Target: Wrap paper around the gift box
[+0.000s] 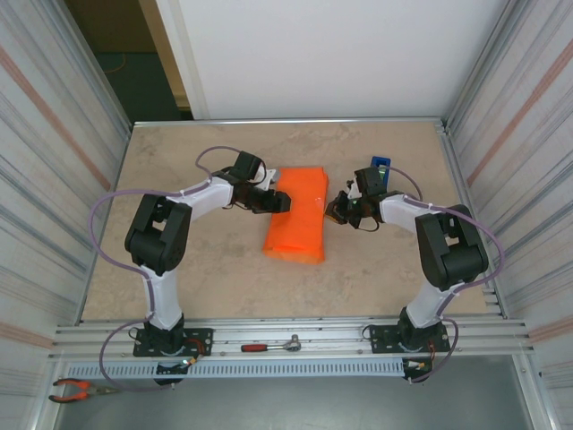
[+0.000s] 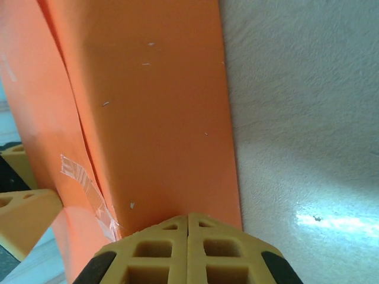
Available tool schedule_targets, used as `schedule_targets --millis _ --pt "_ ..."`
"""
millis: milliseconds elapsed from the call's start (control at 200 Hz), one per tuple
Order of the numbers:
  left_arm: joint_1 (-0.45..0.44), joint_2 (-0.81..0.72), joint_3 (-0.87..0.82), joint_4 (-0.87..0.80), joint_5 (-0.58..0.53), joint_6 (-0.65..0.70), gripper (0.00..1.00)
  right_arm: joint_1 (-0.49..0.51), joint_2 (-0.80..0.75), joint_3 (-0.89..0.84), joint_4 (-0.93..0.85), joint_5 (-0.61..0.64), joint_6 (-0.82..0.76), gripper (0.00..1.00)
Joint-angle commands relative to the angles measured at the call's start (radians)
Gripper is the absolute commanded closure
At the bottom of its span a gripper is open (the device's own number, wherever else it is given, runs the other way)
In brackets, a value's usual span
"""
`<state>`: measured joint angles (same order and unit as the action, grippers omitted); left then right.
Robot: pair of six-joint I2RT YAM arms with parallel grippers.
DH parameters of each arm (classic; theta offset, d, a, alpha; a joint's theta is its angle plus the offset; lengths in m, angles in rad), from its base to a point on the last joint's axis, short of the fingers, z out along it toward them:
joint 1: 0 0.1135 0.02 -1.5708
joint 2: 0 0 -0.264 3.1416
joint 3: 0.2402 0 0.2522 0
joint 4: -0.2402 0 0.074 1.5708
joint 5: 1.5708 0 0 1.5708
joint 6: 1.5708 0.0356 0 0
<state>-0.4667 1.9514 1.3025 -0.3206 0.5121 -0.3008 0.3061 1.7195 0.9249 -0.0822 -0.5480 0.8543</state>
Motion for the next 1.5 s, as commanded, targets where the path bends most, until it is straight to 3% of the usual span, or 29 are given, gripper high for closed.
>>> schedule_targets --millis 0,205,301,546,666,892,1127,1498 --pt "-0.05 0.088 -0.058 -0.132 -0.116 0.02 0.38 0.063 0.032 0.0 0.055 -0.158 0.04 0.96" --pt "-0.024 0.046 -0.044 -0.122 -0.071 -0.009 0.38 0.043 0.057 0.029 -0.184 -0.086 -0.159 0.78" --pt "0.007 0.015 -0.028 -0.127 -0.06 -0.016 0.37 0.025 0.047 0.034 -0.251 -0.054 -0.221 0.75" --pt "0.092 -0.083 -0.018 -0.1 -0.002 -0.088 0.32 -0.025 -0.078 0.062 -0.296 -0.045 -0.225 0.59" --pt "0.116 -0.107 -0.017 -0.086 0.014 -0.111 0.3 -0.029 -0.108 0.111 -0.299 -0.033 -0.201 0.55" --pt "0.154 -0.084 0.009 -0.051 0.074 -0.112 0.29 -0.016 -0.037 0.205 -0.206 -0.033 -0.08 0.32" --pt "0.16 -0.007 0.053 0.006 0.158 -0.148 0.28 0.004 0.13 0.371 -0.294 0.061 -0.024 0.3" --pt "0.125 -0.074 -0.164 0.291 0.215 -0.358 0.28 0.017 0.44 0.749 -0.288 -0.159 0.019 0.42"
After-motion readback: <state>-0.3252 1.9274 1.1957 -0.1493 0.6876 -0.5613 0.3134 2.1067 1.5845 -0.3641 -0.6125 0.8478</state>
